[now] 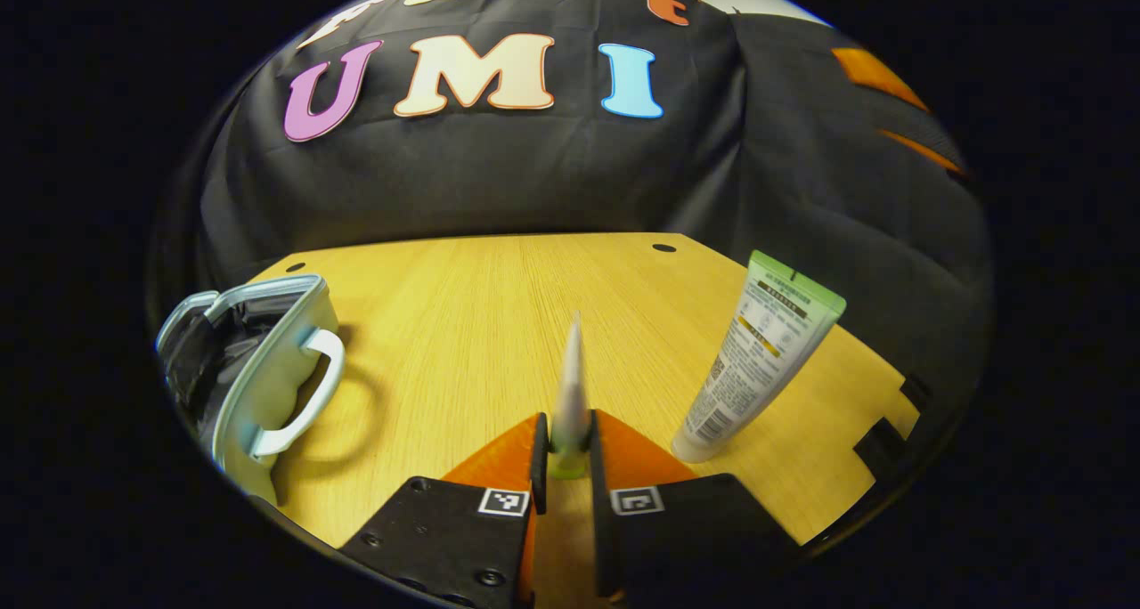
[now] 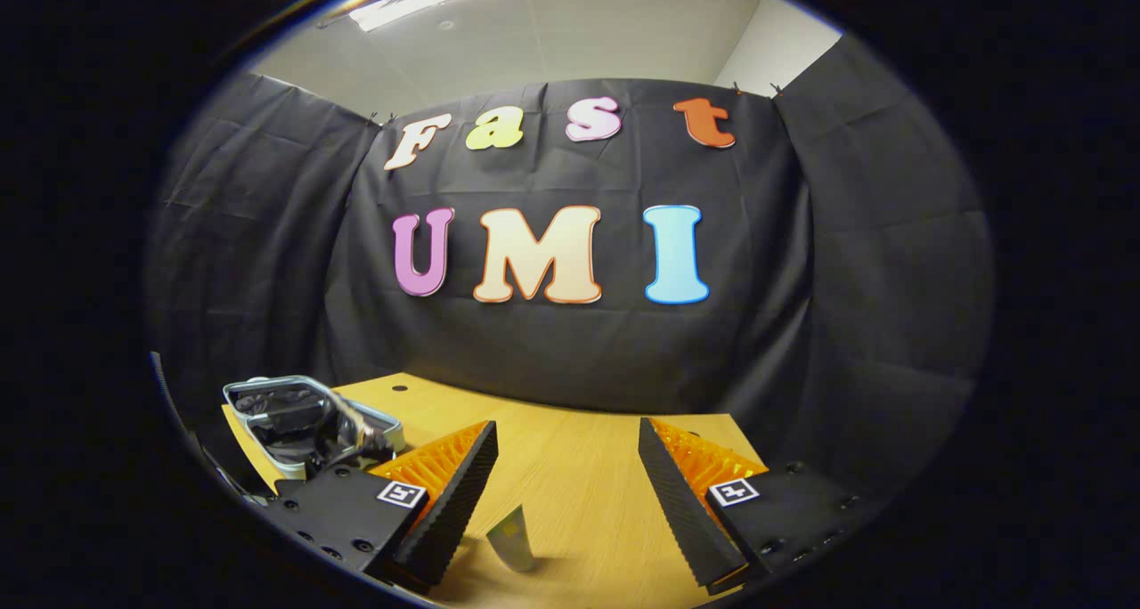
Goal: First open the suitcase, pack the skin care products into it, and then close the suitcase.
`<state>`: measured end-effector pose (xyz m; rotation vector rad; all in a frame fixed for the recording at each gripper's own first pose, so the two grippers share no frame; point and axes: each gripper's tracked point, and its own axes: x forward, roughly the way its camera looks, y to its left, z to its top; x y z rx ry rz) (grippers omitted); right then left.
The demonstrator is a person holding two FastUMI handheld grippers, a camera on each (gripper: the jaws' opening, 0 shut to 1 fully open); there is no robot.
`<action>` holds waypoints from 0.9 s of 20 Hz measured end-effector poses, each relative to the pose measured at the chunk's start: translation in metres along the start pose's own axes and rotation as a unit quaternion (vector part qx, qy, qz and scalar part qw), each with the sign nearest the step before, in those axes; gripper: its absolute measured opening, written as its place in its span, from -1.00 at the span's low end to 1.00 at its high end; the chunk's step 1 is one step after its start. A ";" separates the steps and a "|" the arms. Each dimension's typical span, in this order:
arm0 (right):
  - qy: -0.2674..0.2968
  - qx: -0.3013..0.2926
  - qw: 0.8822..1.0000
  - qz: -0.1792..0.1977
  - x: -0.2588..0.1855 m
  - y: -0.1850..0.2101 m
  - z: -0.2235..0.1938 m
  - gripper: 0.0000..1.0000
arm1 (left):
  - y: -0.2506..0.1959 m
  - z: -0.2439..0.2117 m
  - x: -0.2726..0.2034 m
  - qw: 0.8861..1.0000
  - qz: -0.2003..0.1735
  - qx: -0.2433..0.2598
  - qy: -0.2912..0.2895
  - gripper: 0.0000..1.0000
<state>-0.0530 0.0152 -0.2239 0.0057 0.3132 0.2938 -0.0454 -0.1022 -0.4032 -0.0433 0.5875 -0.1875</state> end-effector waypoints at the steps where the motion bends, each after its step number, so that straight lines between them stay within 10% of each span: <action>1: 0.012 -0.002 1.000 0.004 0.000 0.005 -0.014 0.98 | -0.002 0.000 -0.001 1.000 -0.008 -0.012 0.008 -0.64; 14: 0.176 0.006 0.984 -0.005 0.027 0.039 -0.193 0.96 | 0.038 0.111 -0.097 0.999 0.014 -0.015 -0.040 -0.68; 18: 0.226 0.018 0.974 -0.004 0.036 0.038 -0.231 0.43 | 0.056 0.132 -0.119 0.997 0.038 -0.014 -0.059 -0.69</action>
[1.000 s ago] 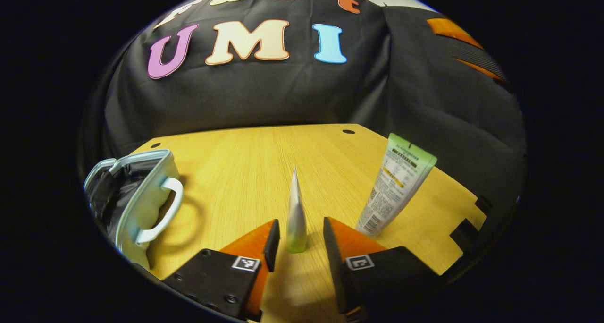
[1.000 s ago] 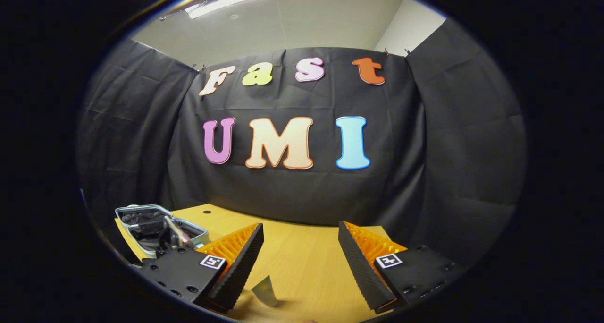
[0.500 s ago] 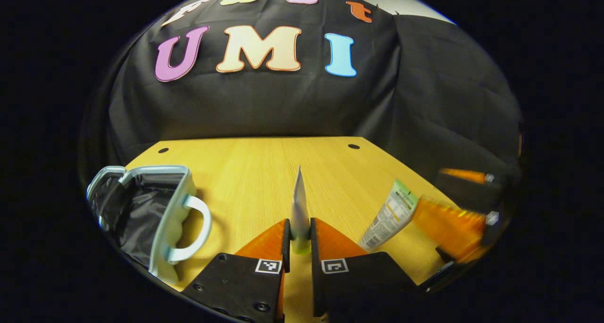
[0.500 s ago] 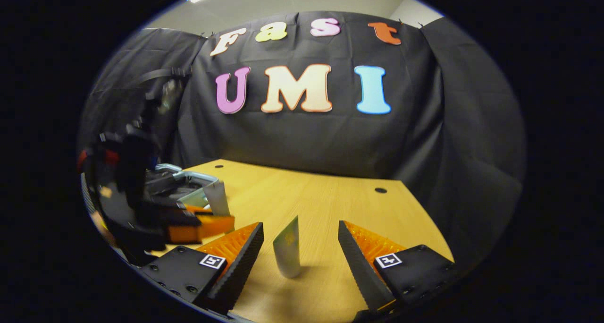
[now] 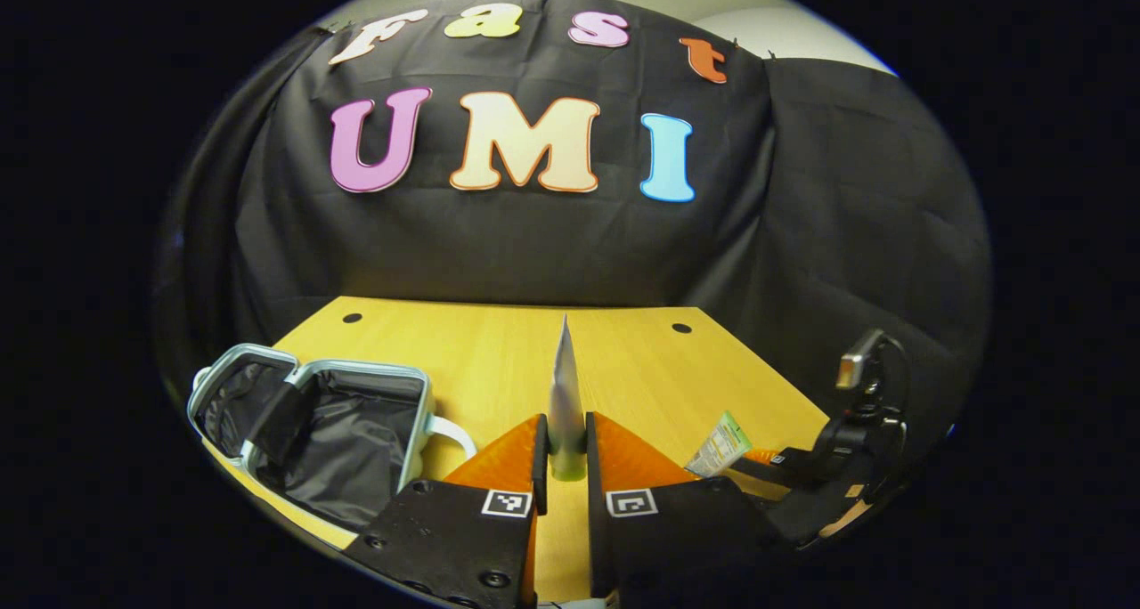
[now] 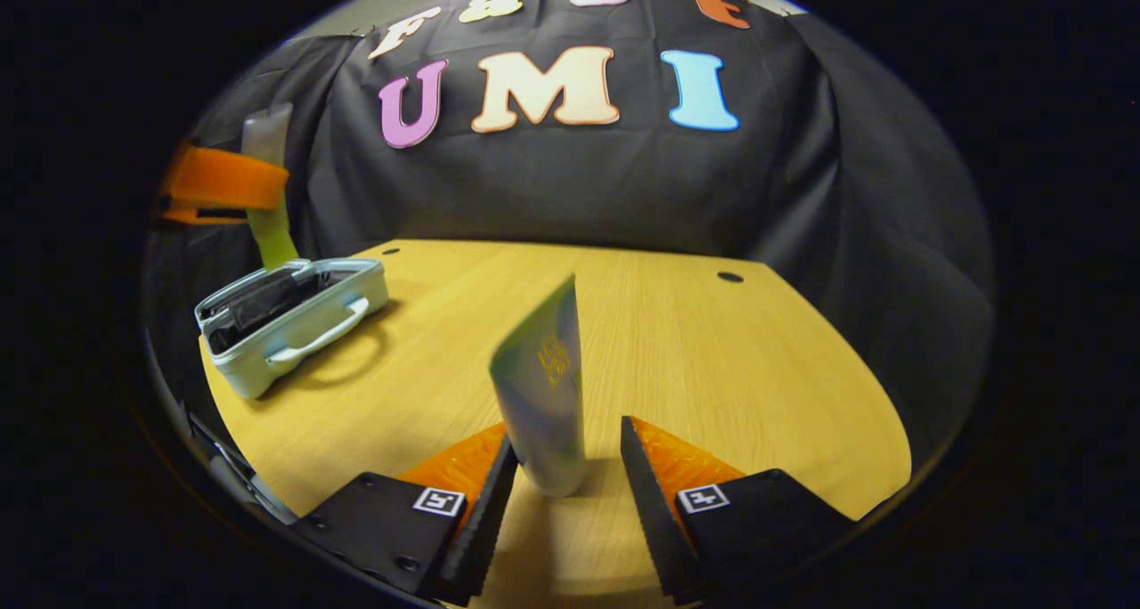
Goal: First open the suitcase, pack the skin care products into it, and then close the suitcase.
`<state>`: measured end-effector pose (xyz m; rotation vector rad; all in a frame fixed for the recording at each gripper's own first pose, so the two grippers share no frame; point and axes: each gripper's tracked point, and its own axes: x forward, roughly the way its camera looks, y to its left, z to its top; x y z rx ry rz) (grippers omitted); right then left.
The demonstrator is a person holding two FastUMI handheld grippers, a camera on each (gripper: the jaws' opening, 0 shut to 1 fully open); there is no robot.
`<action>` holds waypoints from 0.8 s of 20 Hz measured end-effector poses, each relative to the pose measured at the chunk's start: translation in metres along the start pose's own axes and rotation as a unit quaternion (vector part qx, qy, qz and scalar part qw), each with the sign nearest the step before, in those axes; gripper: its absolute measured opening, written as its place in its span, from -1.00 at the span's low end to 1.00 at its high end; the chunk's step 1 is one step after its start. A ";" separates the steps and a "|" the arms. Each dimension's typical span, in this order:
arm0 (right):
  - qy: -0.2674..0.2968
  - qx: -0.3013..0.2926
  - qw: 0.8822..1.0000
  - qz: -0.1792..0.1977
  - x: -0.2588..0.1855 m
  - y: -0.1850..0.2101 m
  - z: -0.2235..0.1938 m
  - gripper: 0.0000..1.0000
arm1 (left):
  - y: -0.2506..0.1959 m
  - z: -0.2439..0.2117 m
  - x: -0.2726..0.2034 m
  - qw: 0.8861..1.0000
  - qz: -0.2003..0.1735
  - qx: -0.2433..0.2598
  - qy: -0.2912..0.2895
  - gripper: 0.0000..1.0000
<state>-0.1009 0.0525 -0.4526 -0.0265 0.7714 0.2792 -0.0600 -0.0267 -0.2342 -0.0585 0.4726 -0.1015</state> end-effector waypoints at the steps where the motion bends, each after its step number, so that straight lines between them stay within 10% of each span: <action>1: 0.014 0.000 1.000 0.000 0.004 0.001 -0.003 0.31 | 0.006 0.000 -0.004 1.000 0.008 0.002 0.000 -0.69; 4: 0.036 0.008 0.999 0.033 0.002 0.008 0.002 -0.33 | 0.032 -0.004 -0.012 0.999 0.039 0.000 0.006 -0.69; 16: -0.050 0.047 0.989 0.130 -0.052 0.083 0.112 -0.30 | 0.219 -0.086 -0.024 0.976 0.158 -0.005 0.150 -0.68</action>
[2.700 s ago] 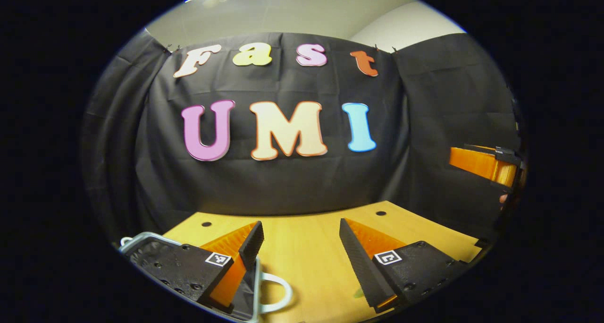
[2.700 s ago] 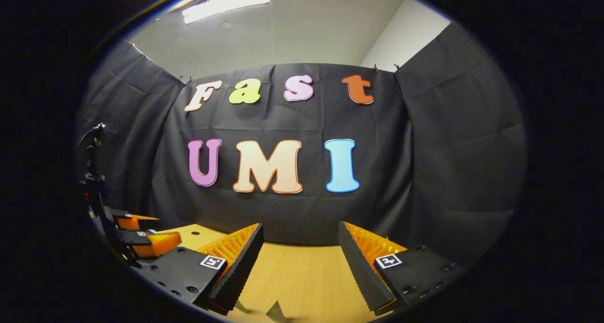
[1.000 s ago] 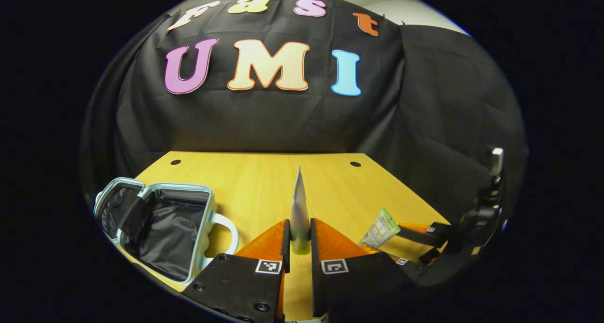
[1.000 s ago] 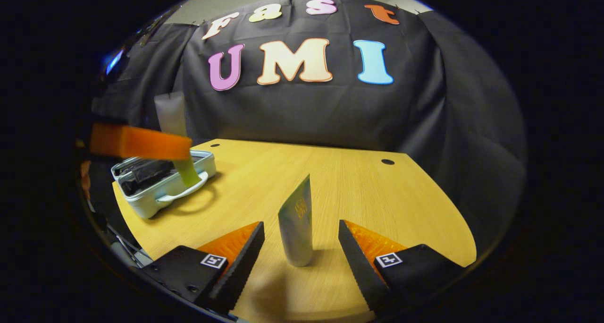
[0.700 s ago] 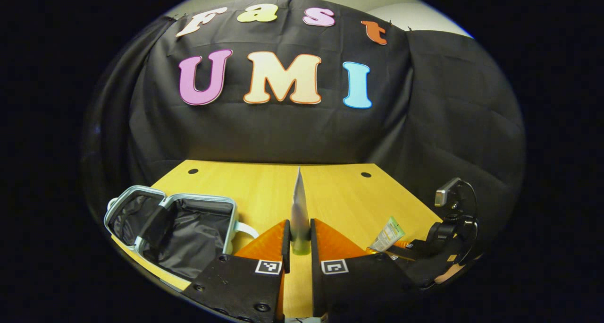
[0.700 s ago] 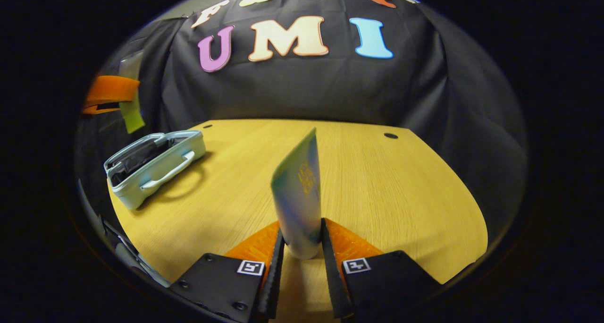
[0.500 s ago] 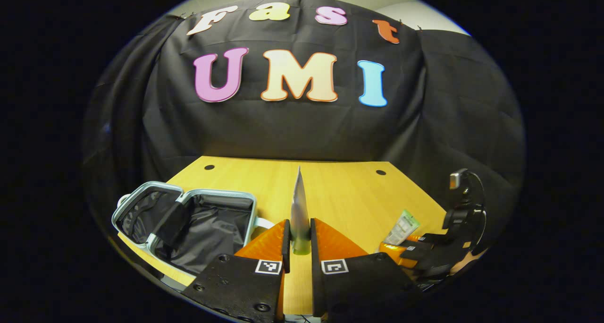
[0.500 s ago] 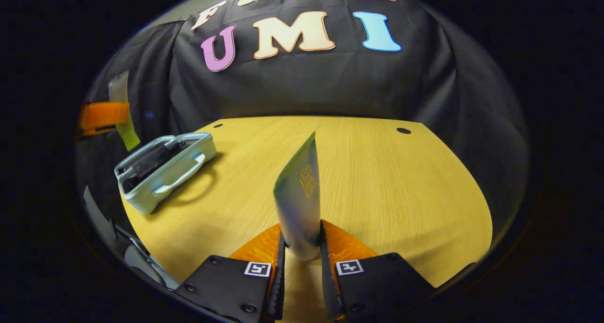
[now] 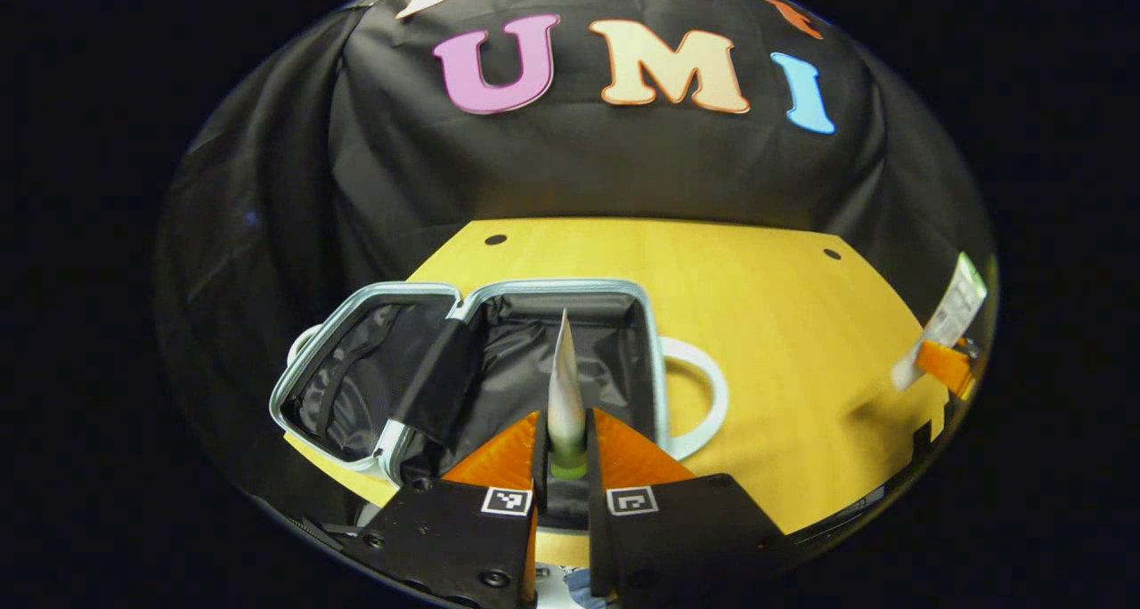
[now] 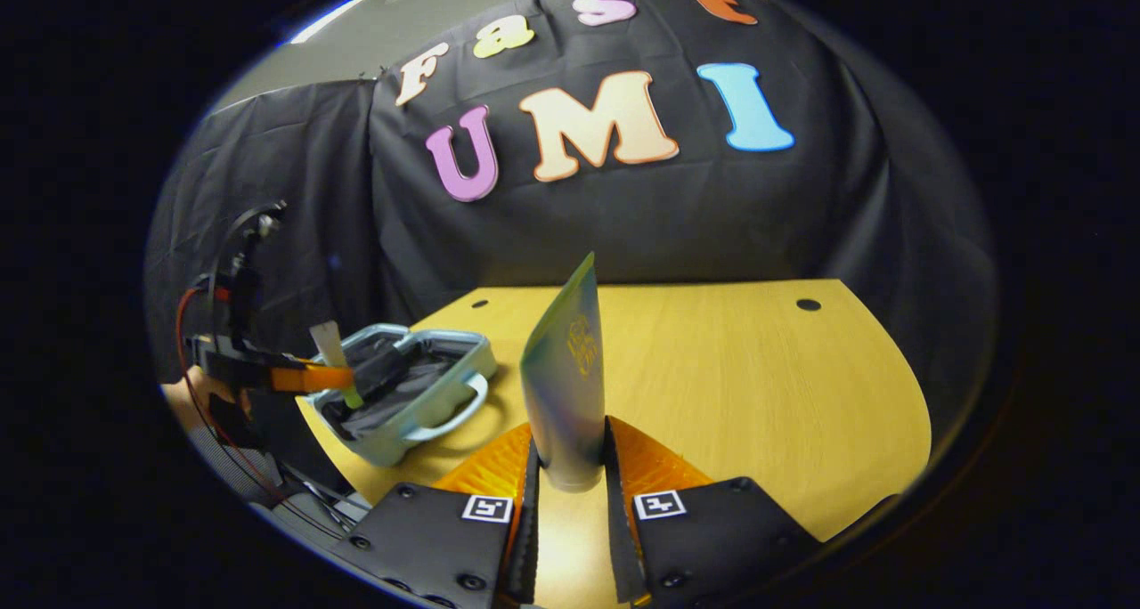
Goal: First open the suitcase, pack the skin care products into it, and then close the suitcase.
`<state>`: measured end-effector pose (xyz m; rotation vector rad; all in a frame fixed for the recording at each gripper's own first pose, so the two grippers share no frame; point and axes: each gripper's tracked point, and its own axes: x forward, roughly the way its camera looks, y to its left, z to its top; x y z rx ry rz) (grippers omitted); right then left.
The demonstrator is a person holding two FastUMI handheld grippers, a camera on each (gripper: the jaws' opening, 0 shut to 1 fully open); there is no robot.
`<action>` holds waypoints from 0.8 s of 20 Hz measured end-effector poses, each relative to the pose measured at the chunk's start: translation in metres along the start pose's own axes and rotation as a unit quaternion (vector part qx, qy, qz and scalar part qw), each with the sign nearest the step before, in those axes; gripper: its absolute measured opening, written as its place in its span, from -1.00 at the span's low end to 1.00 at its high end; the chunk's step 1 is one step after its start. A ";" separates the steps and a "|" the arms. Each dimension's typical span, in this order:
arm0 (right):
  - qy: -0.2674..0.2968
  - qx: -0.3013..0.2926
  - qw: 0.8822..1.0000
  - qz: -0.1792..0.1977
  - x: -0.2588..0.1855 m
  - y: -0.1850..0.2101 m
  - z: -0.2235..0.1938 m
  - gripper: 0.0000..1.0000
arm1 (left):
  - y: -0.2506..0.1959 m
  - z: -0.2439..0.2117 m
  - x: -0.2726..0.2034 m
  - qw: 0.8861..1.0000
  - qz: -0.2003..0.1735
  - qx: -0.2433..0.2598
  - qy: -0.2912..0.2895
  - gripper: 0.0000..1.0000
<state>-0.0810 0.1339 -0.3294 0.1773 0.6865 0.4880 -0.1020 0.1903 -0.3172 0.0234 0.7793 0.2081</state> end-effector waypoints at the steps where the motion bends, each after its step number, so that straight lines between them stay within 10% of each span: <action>1: -0.002 -0.003 1.000 -0.006 0.003 0.009 0.003 -0.31 | 0.009 -0.006 0.010 1.000 -0.002 0.000 0.012 -0.68; 8: 0.028 0.005 1.000 0.011 0.008 0.083 -0.007 -0.30 | 0.038 -0.057 0.055 0.993 -0.021 0.024 0.118 -0.68; 13: 0.055 -0.026 0.997 0.048 0.016 0.130 -0.004 -0.31 | 0.037 -0.048 0.069 0.995 -0.044 -0.007 0.092 -0.63; 16: 0.069 -0.015 0.994 0.079 0.037 0.166 -0.005 -0.36 | 0.033 -0.023 0.056 0.995 -0.074 -0.043 0.048 0.29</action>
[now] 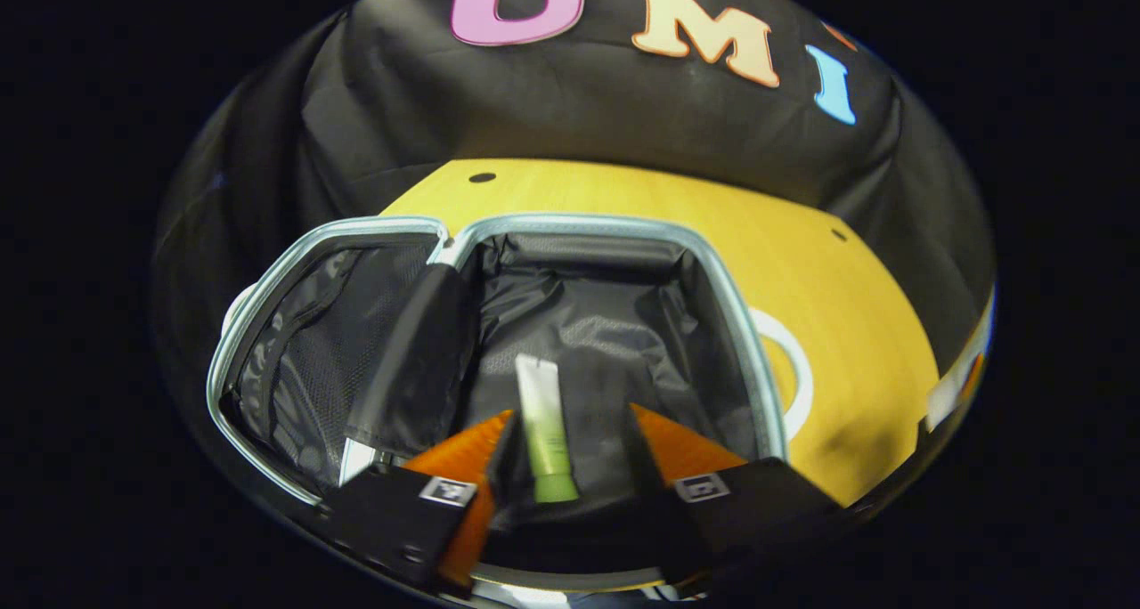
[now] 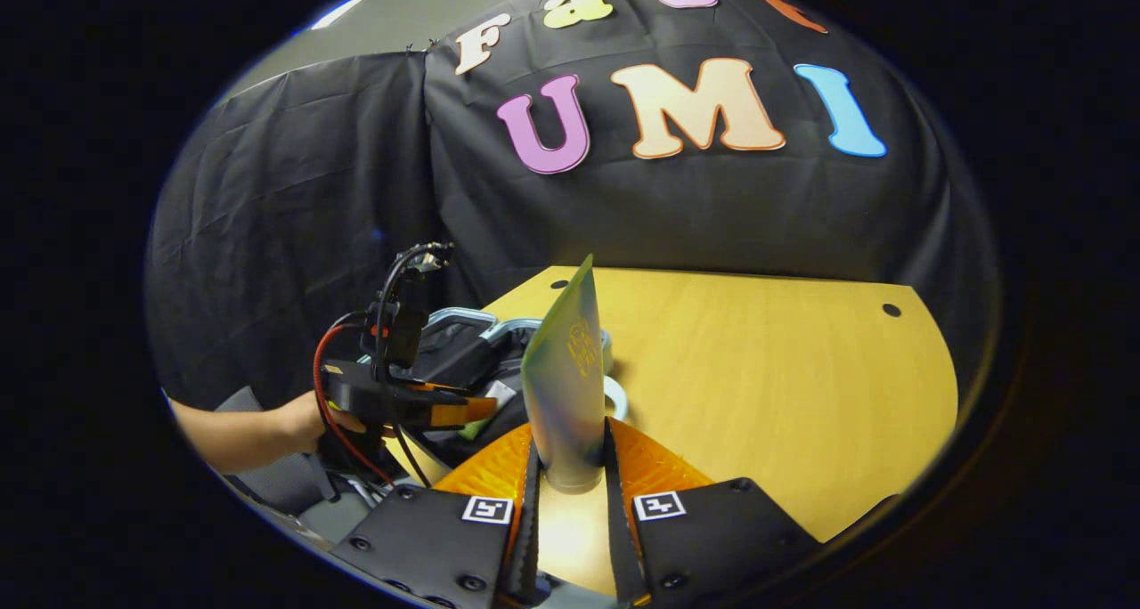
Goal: First open the suitcase, pack the skin care products into it, and then close the suitcase.
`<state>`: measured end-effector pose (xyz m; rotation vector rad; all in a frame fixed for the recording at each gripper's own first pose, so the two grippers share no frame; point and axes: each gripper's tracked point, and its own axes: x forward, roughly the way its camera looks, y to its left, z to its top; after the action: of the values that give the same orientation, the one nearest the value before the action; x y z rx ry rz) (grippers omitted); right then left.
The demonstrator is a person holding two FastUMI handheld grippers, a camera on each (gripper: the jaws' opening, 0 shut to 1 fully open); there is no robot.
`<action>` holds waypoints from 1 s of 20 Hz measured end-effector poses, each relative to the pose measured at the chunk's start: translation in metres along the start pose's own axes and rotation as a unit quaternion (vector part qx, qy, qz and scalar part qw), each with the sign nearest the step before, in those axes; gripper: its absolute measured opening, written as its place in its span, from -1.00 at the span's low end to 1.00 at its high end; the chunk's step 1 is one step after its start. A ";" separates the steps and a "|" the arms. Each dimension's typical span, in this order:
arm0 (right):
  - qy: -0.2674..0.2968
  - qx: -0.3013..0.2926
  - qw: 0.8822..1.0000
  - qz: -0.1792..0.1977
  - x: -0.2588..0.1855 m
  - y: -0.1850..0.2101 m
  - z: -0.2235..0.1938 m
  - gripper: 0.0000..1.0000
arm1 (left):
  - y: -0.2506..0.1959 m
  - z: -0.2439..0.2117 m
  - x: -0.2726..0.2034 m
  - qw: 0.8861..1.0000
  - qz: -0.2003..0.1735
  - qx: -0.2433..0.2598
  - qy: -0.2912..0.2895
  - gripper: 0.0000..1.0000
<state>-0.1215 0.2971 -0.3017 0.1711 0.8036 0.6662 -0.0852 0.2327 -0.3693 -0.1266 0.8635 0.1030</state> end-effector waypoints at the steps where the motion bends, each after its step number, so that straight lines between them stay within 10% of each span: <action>1: 0.007 0.002 1.000 0.009 0.011 0.010 -0.001 -0.30 | 0.001 0.013 -0.009 1.000 -0.008 -0.008 -0.022 0.63; 10: 0.099 0.035 0.994 0.024 0.105 0.078 -0.061 -0.30 | 0.121 0.108 -0.070 0.988 0.028 -0.041 -0.149 0.58; 20: 0.164 0.064 0.983 -0.045 0.141 0.093 -0.101 -0.30 | 0.294 0.088 -0.075 0.978 0.130 -0.096 -0.134 0.58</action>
<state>-0.1671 0.4459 -0.4220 0.1417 1.1657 0.5631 -0.1090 0.5333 -0.2763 -0.1746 0.5959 0.4402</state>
